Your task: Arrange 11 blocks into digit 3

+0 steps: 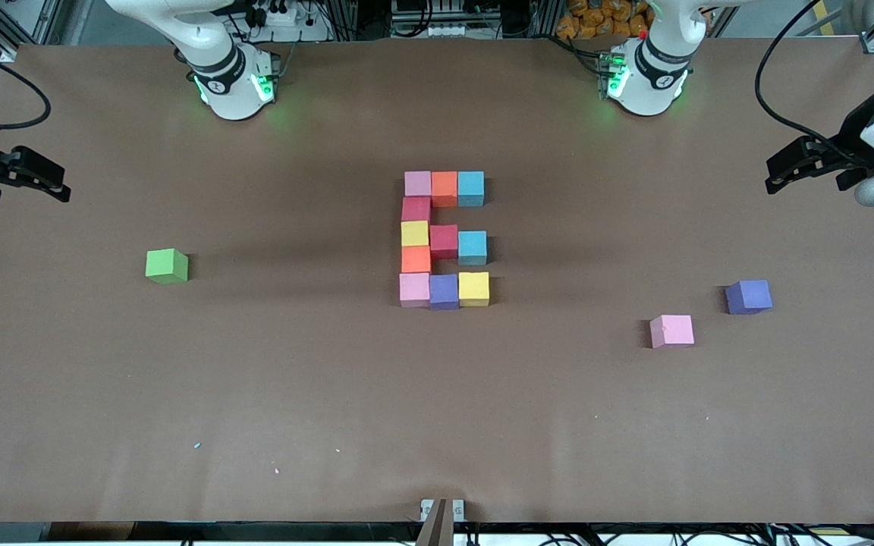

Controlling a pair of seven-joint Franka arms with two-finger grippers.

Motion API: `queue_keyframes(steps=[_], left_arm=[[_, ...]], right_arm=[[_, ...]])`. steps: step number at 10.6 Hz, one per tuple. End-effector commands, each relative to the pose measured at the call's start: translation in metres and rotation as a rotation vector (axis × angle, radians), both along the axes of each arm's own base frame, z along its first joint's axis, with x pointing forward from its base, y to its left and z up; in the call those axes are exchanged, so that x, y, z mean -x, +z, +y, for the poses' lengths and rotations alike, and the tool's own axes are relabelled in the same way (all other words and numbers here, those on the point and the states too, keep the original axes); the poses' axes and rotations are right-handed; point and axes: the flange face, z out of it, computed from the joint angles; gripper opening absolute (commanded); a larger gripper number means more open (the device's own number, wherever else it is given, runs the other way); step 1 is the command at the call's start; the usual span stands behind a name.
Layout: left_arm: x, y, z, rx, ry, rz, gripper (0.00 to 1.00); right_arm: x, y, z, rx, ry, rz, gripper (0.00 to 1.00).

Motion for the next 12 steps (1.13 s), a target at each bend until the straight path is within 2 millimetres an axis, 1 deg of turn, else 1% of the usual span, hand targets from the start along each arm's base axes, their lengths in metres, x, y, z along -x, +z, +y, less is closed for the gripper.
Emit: queue_keyframes(steps=[1, 5, 8, 12], left_arm=[[0.0002, 0.0016, -0.0007, 0.036, -0.007, 0.003, 1.0], [0.0026, 0.0047, -0.0034, 0.024, -0.014, -0.003, 1.0], [0.0039, 0.0074, -0.0034, 0.024, -0.011, -0.009, 1.0], [0.0057, 0.0106, -0.0066, 0.022, -0.016, -0.015, 1.0]], right_arm=[[-0.0035, 0.0048, 0.0, 0.004, 0.004, -0.004, 1.0], [-0.005, 0.0059, 0.0002, 0.004, 0.004, -0.007, 1.0], [-0.0071, 0.0107, -0.003, 0.004, -0.003, -0.03, 1.0], [-0.0073, 0.0107, 0.0006, 0.002, 0.003, -0.03, 1.0]])
